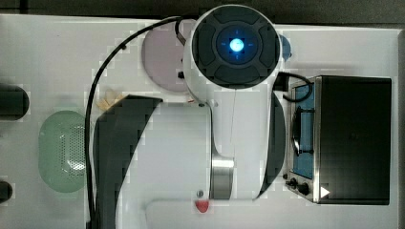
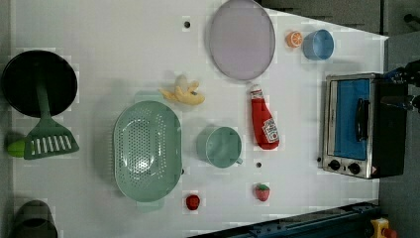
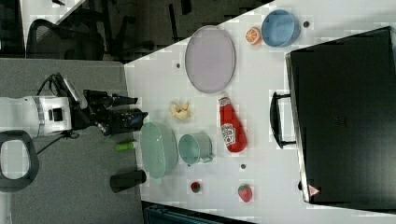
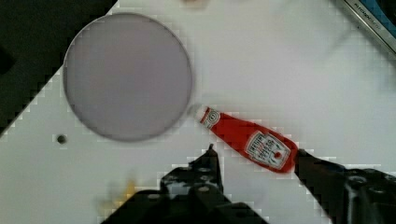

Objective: Pick Ketchup from the table and place it in strainer.

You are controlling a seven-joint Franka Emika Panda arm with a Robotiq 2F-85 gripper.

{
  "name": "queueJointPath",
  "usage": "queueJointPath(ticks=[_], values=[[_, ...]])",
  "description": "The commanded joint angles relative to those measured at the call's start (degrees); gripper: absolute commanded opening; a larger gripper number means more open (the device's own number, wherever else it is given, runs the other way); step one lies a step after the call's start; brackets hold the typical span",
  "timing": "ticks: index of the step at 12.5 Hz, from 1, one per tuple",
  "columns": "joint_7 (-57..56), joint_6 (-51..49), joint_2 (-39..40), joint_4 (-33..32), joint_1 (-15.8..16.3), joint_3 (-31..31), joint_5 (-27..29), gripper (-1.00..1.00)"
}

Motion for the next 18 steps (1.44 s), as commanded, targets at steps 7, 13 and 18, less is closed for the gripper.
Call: queueJointPath(ticks=[7, 13, 18], values=[[-2.7, -1.3, -7.5, -10.9, -5.5, 4.1, 0.5, 1.0], [-22.5, 11.0, -3.8, -21.0, -5.4, 5.4, 0.5, 1.0], [-51.1, 22.4, -2.2, -31.1, -5.4, 5.5, 0.0, 1.0]])
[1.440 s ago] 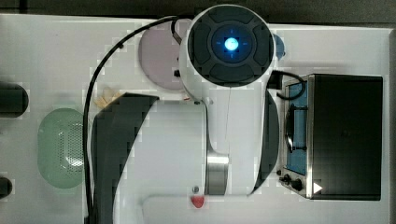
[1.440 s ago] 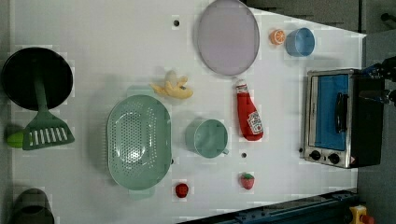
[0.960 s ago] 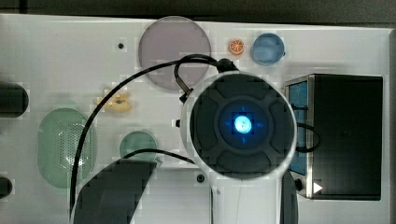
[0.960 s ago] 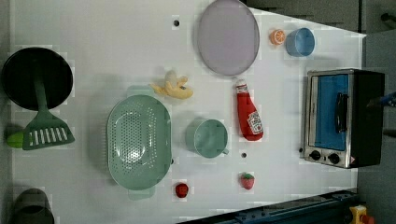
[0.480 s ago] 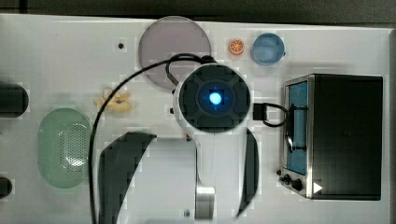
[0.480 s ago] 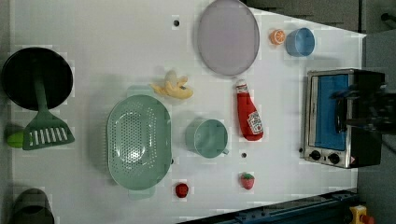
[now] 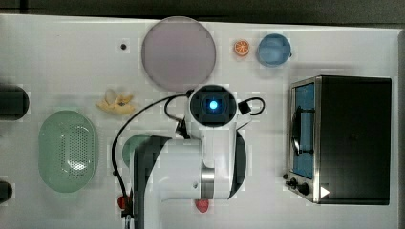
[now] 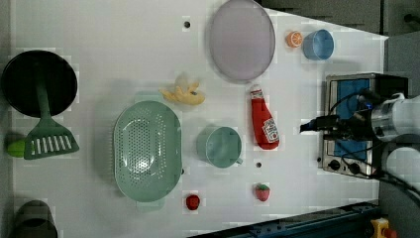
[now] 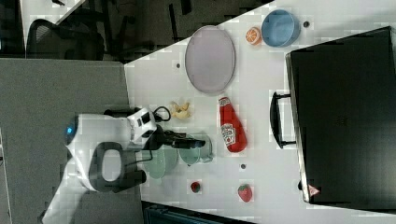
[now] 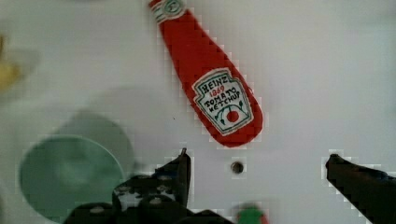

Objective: Pick Ketchup from the table and place it in strainer.

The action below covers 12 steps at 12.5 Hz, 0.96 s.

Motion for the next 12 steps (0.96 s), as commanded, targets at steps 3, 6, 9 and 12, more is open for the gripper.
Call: queueJointPath(ticks=[3, 6, 9, 12], values=[[-23.7, 14.8, 0.4, -7.2, -0.5, 0.0, 0.2, 1.0], [-23.7, 19.4, 5.4, -8.6, -0.3, 0.3, 0.1, 1.0], [-23.7, 24.4, 11.3, -8.1, -0.3, 0.5, -2.3, 1.0], [-23.7, 32.0, 16.2, -8.1, -0.4, 0.6, -5.9, 1.0]])
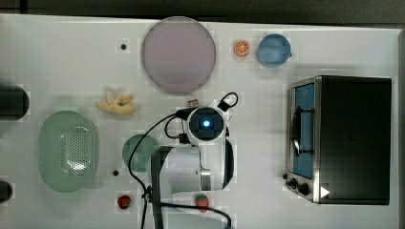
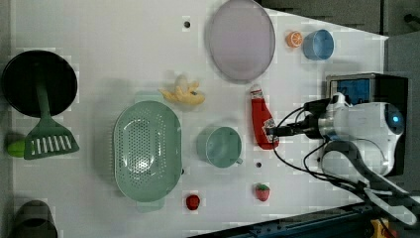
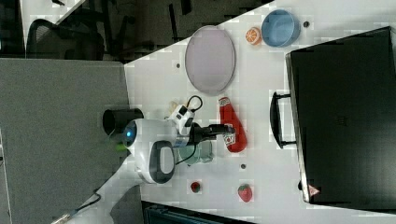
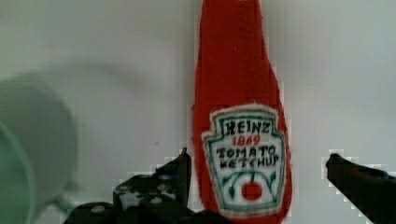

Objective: Pick Ketchup from the table and place it in strainer.

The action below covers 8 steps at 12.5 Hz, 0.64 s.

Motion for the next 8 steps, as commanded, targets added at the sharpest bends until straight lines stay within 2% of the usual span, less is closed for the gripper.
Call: queueJointPath(ticks=[1, 5, 6, 8], values=[[-2.9, 4.8, 2.0, 0.2, -0.1, 0.4, -1.4, 1.0], [-2.3, 5.8, 5.4, 1.2, -0.1, 0.4, -1.4, 1.0], [-2.3, 5.8, 6.0, 1.3, -0.1, 0.4, -1.4, 0.92], [-2.3, 7.7, 6.9, 1.4, -0.1, 0.2, -1.4, 0.43]])
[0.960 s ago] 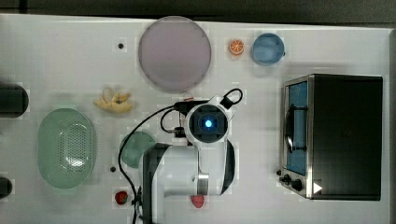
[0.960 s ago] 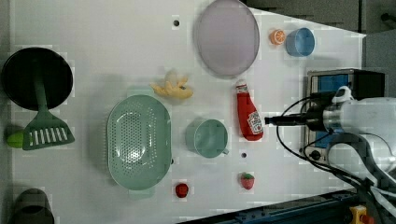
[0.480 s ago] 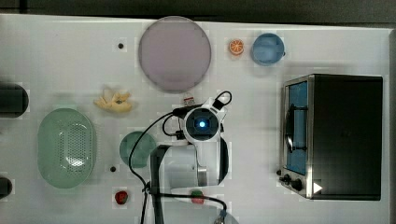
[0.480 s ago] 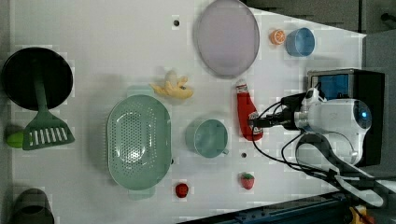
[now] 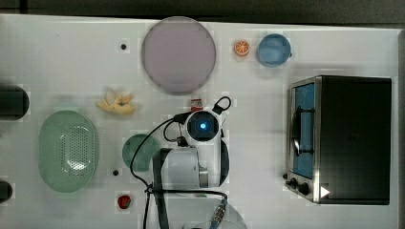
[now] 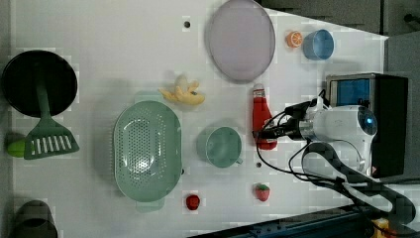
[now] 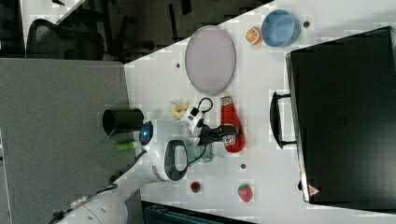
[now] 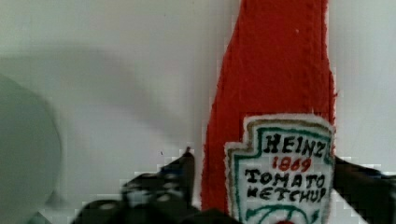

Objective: Pick Ketchup from the table and place it in strainer.

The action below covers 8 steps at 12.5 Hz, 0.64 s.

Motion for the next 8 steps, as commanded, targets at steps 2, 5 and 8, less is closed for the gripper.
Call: queueJointPath(ticks=[2, 5, 8], values=[[-1.7, 2.2, -0.2, 1.6, -0.2, -0.3, -0.2, 0.25], [-1.6, 1.3, -3.3, 2.3, -0.3, -0.4, -0.2, 0.25], [-0.3, -8.3, -11.2, 3.1, -0.2, 0.3, 0.0, 0.25]])
